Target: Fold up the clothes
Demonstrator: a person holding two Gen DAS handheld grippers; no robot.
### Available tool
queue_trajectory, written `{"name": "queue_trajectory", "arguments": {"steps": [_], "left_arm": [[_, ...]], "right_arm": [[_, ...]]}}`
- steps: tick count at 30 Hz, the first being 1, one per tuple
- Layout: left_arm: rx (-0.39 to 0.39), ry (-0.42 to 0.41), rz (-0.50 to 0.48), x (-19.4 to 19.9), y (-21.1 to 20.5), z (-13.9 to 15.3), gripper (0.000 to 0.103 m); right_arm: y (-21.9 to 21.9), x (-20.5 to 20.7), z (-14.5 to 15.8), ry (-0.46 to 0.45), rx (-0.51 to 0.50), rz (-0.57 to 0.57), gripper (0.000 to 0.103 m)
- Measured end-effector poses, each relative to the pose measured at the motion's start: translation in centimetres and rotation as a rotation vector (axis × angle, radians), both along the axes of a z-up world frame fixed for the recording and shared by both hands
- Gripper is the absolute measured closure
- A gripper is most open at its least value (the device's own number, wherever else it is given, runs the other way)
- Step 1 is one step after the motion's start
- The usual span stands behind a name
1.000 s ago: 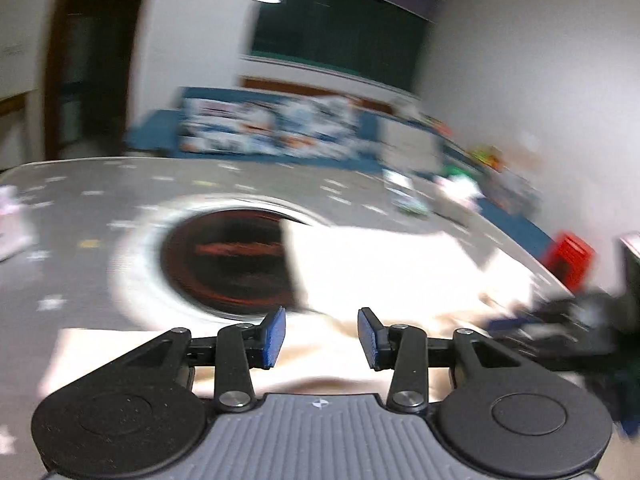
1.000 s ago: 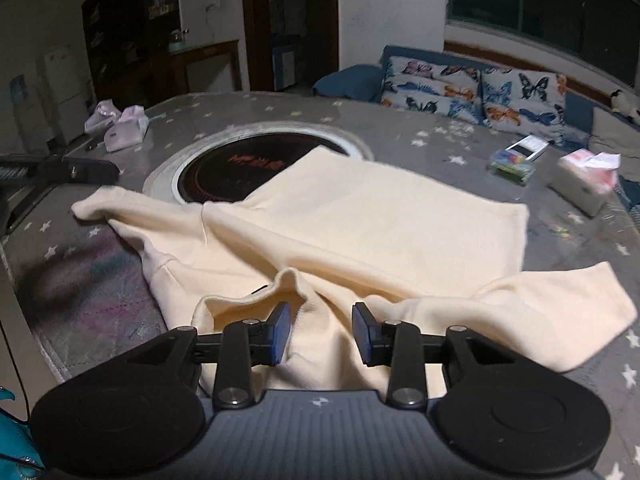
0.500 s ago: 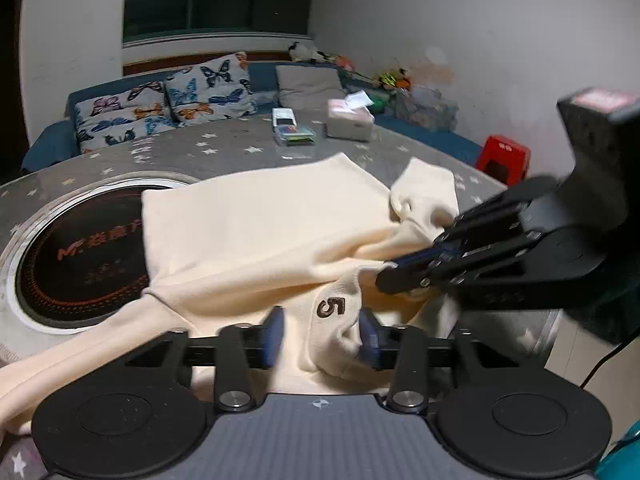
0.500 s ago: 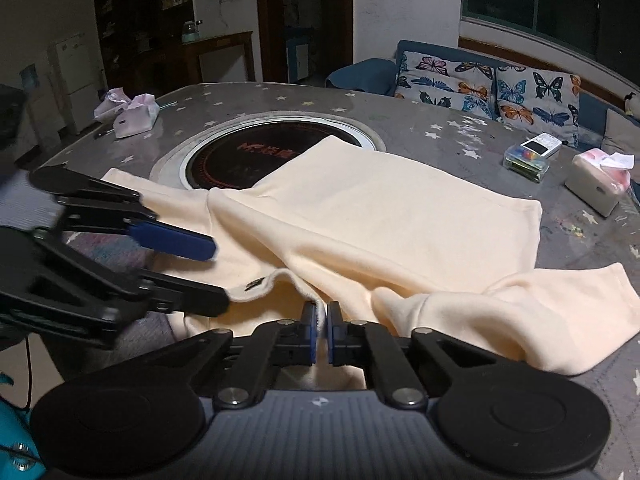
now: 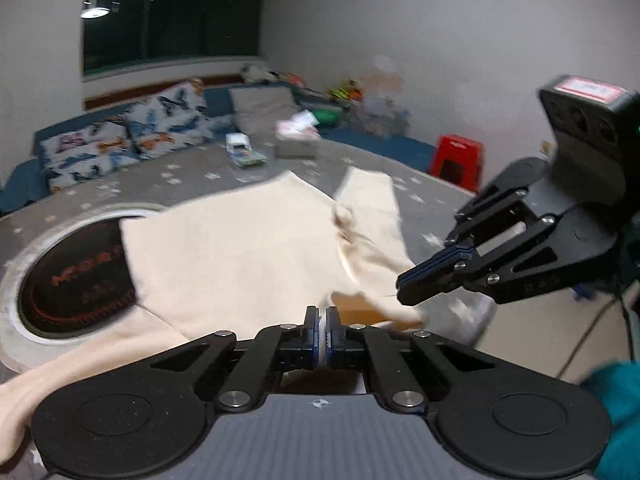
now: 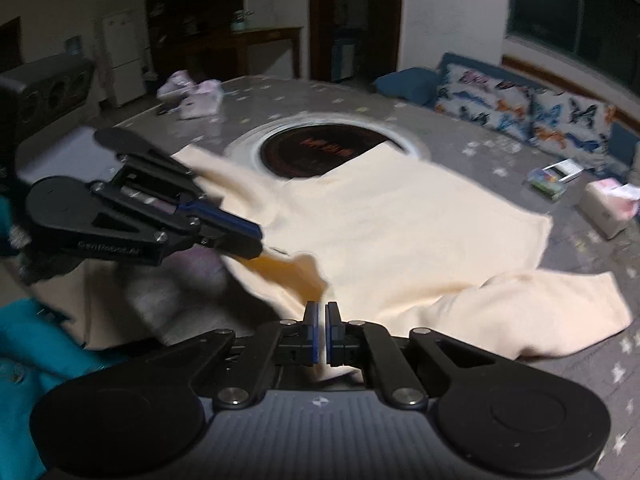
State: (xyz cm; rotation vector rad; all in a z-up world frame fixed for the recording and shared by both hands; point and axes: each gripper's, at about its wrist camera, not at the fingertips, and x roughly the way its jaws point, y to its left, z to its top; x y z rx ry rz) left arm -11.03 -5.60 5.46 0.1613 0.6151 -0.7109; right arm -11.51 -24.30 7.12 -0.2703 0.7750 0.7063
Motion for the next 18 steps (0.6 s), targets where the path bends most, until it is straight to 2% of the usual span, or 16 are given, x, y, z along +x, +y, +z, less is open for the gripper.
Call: {"name": "queue_trajectory", "arguments": {"steps": [2, 5, 9, 14, 18], "left_arm": [[0.023, 0.026, -0.023, -0.1, -0.1, -0.6, 0.099], [0.019, 0.008, -0.012, 0.2, 0.3, -0.2, 0.097], [-0.024, -0.028, 0.068, 2.2, 0.9, 1.2, 0.097], [-0.044, 0.04, 0.104, 5.9, -1.1, -0.4, 0.096], [-0.037, 0.086, 0.085, 7.0, -2.9, -2.1, 0.096]], "right_arm": [[0.1, -0.4, -0.6, 0.022, -0.015, 0.011, 0.1], [-0.3, -0.2, -0.4, 0.018, -0.011, -0.016, 0.1], [-1.8, 1.3, 0.7, -0.034, 0.005, -0.107, 0.094], [-3.5, 5.0, 0.0, -0.066, 0.006, -0.254, 0.092], [-4.8, 7.4, -1.5, -0.054, 0.025, -0.334, 0.09]]}}
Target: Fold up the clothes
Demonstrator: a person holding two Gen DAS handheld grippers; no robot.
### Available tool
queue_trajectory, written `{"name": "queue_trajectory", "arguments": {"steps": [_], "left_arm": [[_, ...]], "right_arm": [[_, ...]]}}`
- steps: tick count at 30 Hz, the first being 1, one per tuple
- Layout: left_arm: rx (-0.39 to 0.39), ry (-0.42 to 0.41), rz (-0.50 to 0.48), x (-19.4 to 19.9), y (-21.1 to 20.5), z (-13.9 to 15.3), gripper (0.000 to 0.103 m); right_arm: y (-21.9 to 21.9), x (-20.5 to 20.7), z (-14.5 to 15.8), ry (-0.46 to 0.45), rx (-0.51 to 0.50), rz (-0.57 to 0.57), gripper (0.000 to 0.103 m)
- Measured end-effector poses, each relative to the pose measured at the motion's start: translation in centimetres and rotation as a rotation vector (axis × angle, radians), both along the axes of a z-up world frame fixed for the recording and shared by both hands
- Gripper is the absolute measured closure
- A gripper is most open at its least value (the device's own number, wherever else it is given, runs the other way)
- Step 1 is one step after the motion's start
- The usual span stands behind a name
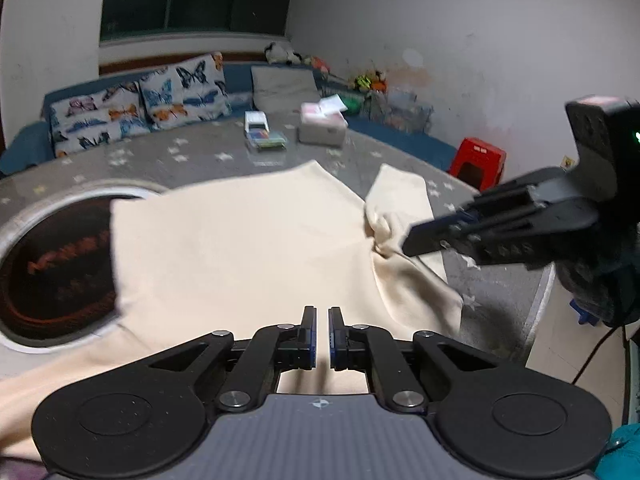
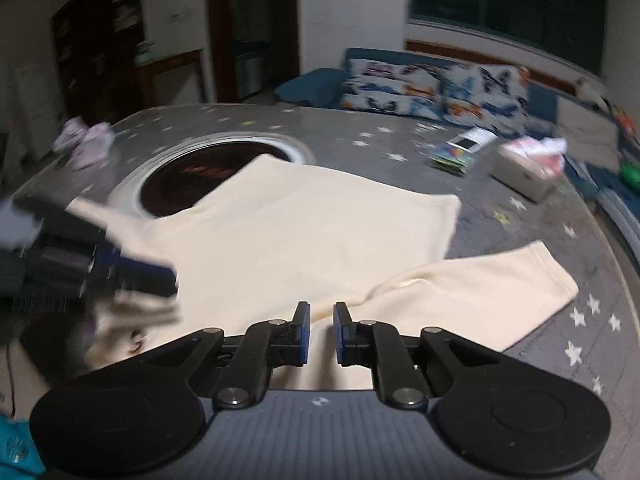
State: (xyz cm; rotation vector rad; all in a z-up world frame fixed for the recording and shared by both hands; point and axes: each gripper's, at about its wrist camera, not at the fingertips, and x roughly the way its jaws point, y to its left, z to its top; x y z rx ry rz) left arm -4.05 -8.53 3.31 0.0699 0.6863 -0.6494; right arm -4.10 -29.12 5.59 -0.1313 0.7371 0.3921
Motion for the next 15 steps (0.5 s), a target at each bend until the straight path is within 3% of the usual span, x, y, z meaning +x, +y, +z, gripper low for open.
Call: {"name": "queue_trajectory", "arguments": {"steps": [6, 10, 15], "left_arm": [[0.025, 0.048, -0.021, -0.1, -0.5, -2.0, 0.092], [0.012, 0.061, -0.023, 0.0, -0.3, -2.1, 0.091], [0.011, 0.057, -0.023, -0.3, -0.4, -2.1, 0.087]], "right_arm": [[-2.2, -0.1, -2.2, 0.076, -0.03, -0.057, 0.088], [-5.5, 0.0, -1.1, 0.047, 0.016, -0.159, 0.084], [-9.7, 3.5, -1.0, -0.006, 0.004, -0.334, 0.082]]}}
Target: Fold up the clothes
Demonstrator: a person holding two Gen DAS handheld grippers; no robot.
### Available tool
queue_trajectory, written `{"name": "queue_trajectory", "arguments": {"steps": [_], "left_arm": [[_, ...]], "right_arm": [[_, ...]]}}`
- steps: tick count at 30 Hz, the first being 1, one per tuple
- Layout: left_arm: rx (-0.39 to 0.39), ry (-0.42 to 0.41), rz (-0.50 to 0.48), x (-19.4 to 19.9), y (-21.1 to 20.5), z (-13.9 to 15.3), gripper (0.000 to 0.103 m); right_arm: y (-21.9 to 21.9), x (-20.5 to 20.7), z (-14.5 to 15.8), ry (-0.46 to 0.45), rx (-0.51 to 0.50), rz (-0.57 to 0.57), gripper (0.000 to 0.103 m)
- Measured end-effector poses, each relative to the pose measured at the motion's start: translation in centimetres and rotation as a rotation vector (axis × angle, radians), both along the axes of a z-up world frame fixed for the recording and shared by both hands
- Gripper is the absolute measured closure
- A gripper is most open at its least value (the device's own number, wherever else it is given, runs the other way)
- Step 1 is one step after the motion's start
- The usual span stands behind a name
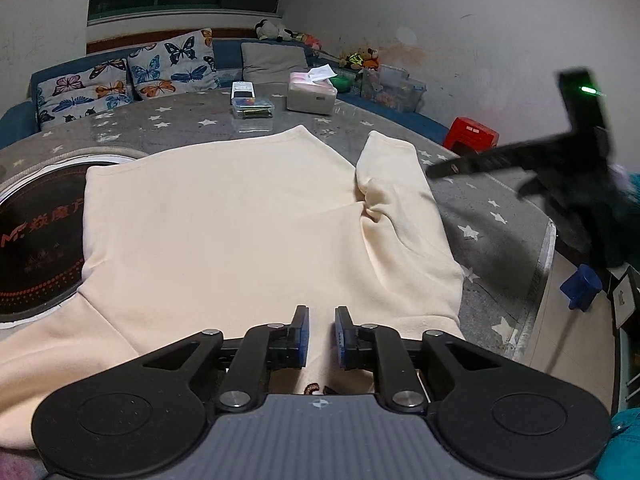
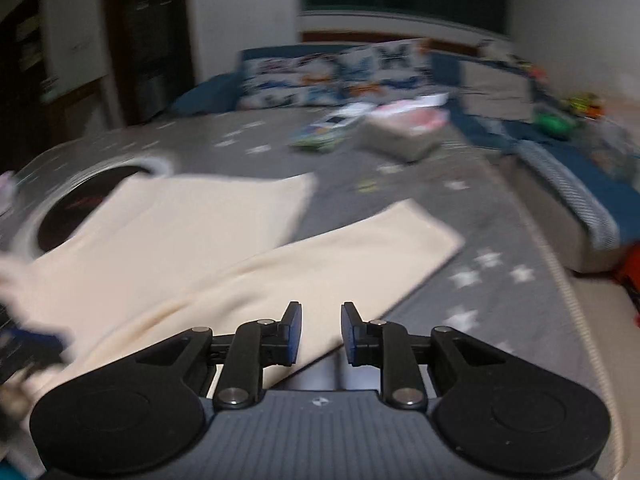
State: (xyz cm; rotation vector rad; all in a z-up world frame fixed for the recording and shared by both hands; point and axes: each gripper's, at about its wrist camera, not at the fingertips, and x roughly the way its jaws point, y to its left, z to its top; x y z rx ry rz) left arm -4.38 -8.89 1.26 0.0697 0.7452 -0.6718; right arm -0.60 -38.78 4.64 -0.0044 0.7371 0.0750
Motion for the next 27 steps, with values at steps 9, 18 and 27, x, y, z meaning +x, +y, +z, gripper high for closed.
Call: {"name": "queue_trajectory", "arguments": {"steps": [9, 18, 27], "left_arm": [[-0.001, 0.007, 0.006, -0.1, 0.1, 0.1, 0.086], [0.002, 0.002, 0.008, -0.2, -0.1, 0.1, 0.086], [-0.003, -0.006, -0.004, -0.6, -0.2, 0.0, 0.079]], "right_arm": [[-5.0, 6.2, -2.5, -0.006, 0.031, -0.223, 0.07], [-5.3, 7.0, -2.9, -0.029, 0.01, -0.25, 0.099], [-6.9, -0.1, -1.3, -0.042, -0.211, -0.373, 0.099]]}}
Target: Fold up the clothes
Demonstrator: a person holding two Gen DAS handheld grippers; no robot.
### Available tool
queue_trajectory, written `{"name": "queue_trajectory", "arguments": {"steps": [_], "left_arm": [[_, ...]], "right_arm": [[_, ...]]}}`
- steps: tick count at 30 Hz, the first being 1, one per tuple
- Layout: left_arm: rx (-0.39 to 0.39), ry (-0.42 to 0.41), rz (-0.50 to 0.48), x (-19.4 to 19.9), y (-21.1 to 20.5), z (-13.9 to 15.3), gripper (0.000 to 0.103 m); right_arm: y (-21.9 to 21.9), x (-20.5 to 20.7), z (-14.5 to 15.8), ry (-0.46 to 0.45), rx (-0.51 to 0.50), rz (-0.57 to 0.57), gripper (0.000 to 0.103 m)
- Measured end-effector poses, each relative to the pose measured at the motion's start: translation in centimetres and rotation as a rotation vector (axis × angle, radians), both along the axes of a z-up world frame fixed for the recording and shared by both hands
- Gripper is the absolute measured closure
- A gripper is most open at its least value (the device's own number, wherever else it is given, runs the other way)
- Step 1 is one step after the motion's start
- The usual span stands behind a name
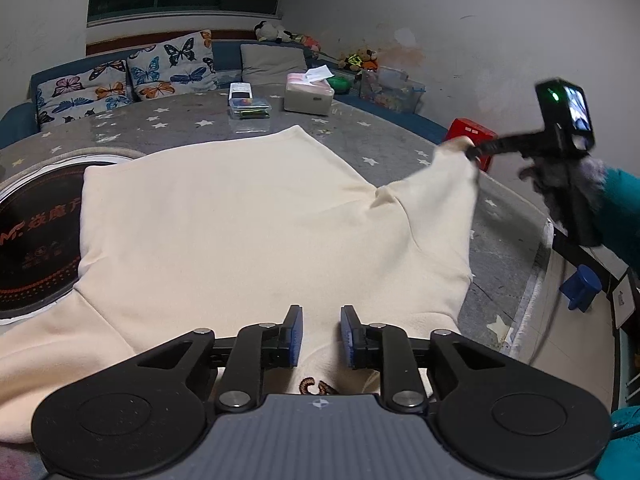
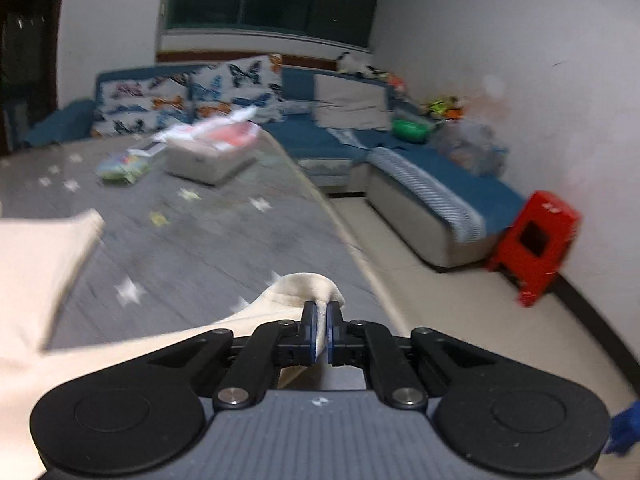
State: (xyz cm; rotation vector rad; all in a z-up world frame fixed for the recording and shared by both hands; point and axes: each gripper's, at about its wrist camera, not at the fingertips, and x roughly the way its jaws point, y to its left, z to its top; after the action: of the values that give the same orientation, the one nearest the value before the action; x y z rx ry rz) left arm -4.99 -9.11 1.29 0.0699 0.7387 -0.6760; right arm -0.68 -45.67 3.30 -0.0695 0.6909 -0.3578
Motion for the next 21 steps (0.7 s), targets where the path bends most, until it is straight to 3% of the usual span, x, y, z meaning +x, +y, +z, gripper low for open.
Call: {"name": "queue_trajectory", "arguments": {"steps": [5, 8, 11, 16, 21], "left_arm": [[0.0, 0.004, -0.023, -0.6, -0.3, 0.1, 0.075], [0.006, 0.008, -0.03, -0.7, -0.4, 0.2, 0.073], [0.003, 0.022, -0.026, -0.6, -0.2, 0.5, 0.073], [0.013, 0.007, 0.053, 1.1, 1.2, 1.5, 0.073], [0.04, 0.012, 0.237, 5.6, 3.6, 2.3, 0.073]], "right_arm": [[-0.9, -1.8, -2.2, 0.061, 0.006, -0.052, 0.098], [-0.9, -1.9, -1.7, 0.066, 0.001, -0.057, 0.089], [-0.5, -2.3, -0.4, 0.034, 0.001, -0.032, 0.087], [1.8, -2.2, 1.8, -0.002, 0.095, 0.131, 0.085], [5.7, -0.5, 2.3, 0.023, 0.198, 0.324, 0.085]]}}
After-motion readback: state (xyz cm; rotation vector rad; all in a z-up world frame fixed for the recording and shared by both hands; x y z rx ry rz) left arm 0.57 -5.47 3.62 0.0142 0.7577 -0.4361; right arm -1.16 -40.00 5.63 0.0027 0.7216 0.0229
